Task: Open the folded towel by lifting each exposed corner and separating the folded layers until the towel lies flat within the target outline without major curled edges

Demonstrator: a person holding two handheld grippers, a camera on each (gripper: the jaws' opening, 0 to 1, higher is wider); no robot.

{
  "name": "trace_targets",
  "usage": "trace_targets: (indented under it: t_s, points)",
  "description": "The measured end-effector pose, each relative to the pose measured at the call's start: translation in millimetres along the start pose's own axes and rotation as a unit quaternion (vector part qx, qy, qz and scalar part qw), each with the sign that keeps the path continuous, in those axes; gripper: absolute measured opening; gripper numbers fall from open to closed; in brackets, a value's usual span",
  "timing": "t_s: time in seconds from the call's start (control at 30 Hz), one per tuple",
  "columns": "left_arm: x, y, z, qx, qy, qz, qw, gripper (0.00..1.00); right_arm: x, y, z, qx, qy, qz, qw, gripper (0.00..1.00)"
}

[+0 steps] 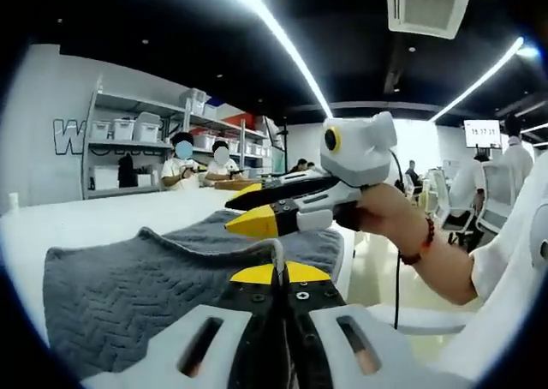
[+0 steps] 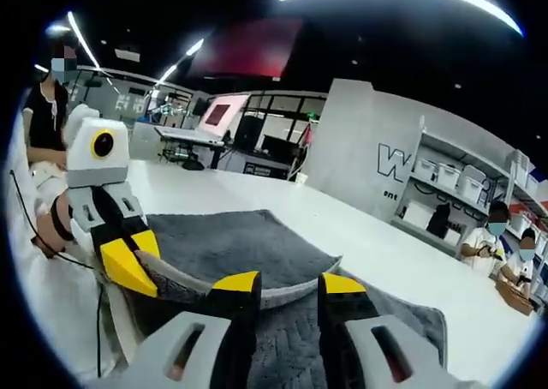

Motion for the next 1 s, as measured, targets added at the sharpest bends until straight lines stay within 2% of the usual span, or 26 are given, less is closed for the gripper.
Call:
trace_targets:
  t_s: [0.13, 0.3, 0.57, 0.73, 0.83, 0.9, 1.0]
  points:
    - [0, 0.5, -0.2, -0.009, -0.002, 0.004, 0.9999, 0.00, 7, 0.6, 3, 0.011, 0.003, -0.004, 0.9999, 0.23]
    - [0, 1.1, -0.6, -0.002, 0.000, 0.007, 1.0000, 0.00, 14, 0.7, 7, 0.021, -0.003, -0.006, 0.9997, 0.23]
    - [1, -2.6, 0.5, 0.008, -0.004, -0.003, 1.0000, 0.00, 24, -6.5, 7, 0.036, 0.008, -0.026, 0.9990, 0.23]
    - [1, -3.9, -0.1, 0.003, -0.005, -0.003, 1.0000, 0.00, 29, -6.5, 11, 0.036, 0.000, -0.033, 0.9988, 0.24]
    - [2, -6.3, 1.1, 0.007, -0.009, -0.006, 0.9999, 0.00, 33, -6.7, 18, 0.043, -0.019, -0.035, 0.9983, 0.25]
    - [2, -6.9, 1.3, 0.009, -0.009, -0.008, 0.9999, 0.00, 33, -9.2, 17, 0.030, -0.014, -0.041, 0.9986, 0.28]
    - [1, -6.4, 1.3, 0.013, -0.010, -0.007, 0.9998, 0.00, 37, -9.2, 21, 0.038, -0.019, -0.043, 0.9982, 0.28]
Point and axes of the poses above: the point that each gripper's makers call its tool centre point, and the gripper's own axes: x roughly forward along the fingers, z roughly to its right, y roughly out of its top, the point moved 4 cm from there along -x, roughly backward along the fingers, and after that the axes turned 12 degrees about -y, right-handed, at the moved point
